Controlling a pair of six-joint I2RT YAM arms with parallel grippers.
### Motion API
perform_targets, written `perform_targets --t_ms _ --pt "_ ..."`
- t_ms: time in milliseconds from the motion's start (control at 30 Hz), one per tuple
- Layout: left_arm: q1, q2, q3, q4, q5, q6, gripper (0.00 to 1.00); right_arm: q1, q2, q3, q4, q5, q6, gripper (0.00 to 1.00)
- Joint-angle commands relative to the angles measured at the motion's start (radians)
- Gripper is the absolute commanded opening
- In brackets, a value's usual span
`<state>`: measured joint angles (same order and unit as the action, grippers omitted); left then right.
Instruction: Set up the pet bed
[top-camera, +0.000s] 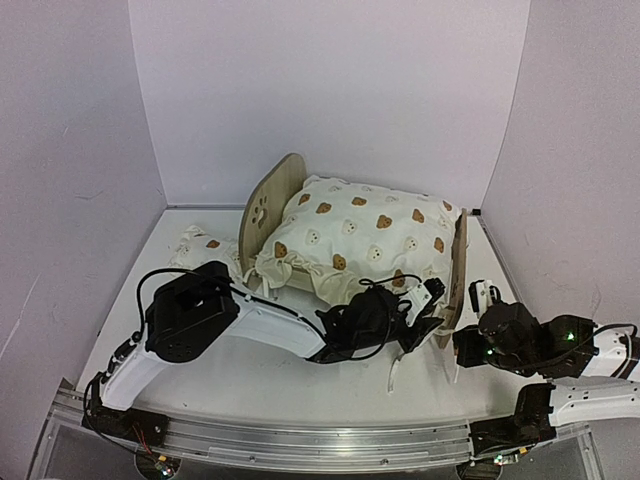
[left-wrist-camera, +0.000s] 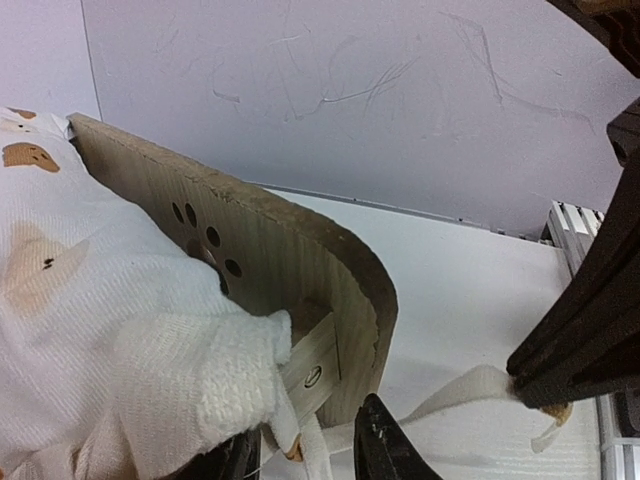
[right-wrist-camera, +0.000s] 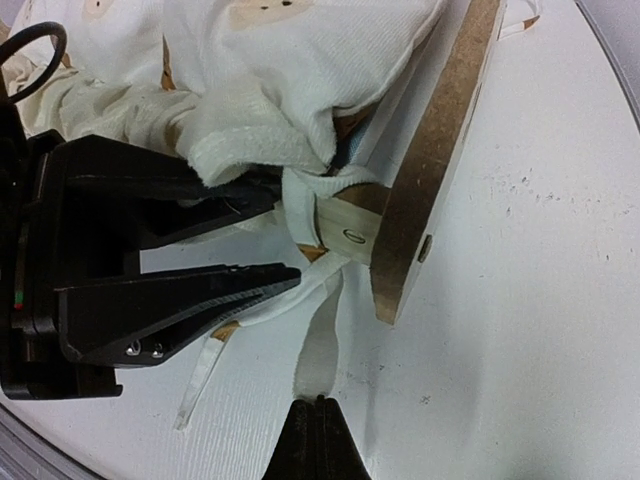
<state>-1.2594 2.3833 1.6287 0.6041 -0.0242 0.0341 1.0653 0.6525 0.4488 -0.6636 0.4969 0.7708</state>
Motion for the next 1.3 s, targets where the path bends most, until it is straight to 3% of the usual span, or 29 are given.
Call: perform_targets --t_ms 0,333,467,633,900,1100,1267 --pt "0.007 0.038 0.082 0.048 -0.087 0.012 0.32 -0.003 -0.066 0.025 0.044 0.001 -0.006 0.00" --pt "-0.029 0.062 0.116 0.042 -0.306 0.069 0.20 -0.004 -0.085 0.019 0.048 -0.001 0.003 0.00" --pt "-0.028 0.082 0.156 0.042 -0.248 0.077 0.15 -0.003 -0.086 0.021 0.048 0.005 0.013 0.00" --pt "-0.028 0.083 0.173 0.043 -0.193 0.094 0.00 -0.004 -0.077 0.040 0.048 0.017 0.031 0.00" --pt "-0.024 0.009 0.086 0.054 -0.120 0.062 0.00 -0.022 -0.026 0.095 0.043 0.013 -0.004 0.00" --pt "-0.020 -0.059 -0.031 0.117 -0.063 -0.003 0.00 -0.142 -0.007 0.098 0.099 -0.139 -0.120 0.00" --pt "-0.001 -0.087 -0.088 0.170 -0.019 -0.063 0.00 -0.268 0.057 0.085 0.192 -0.366 -0.214 0.00"
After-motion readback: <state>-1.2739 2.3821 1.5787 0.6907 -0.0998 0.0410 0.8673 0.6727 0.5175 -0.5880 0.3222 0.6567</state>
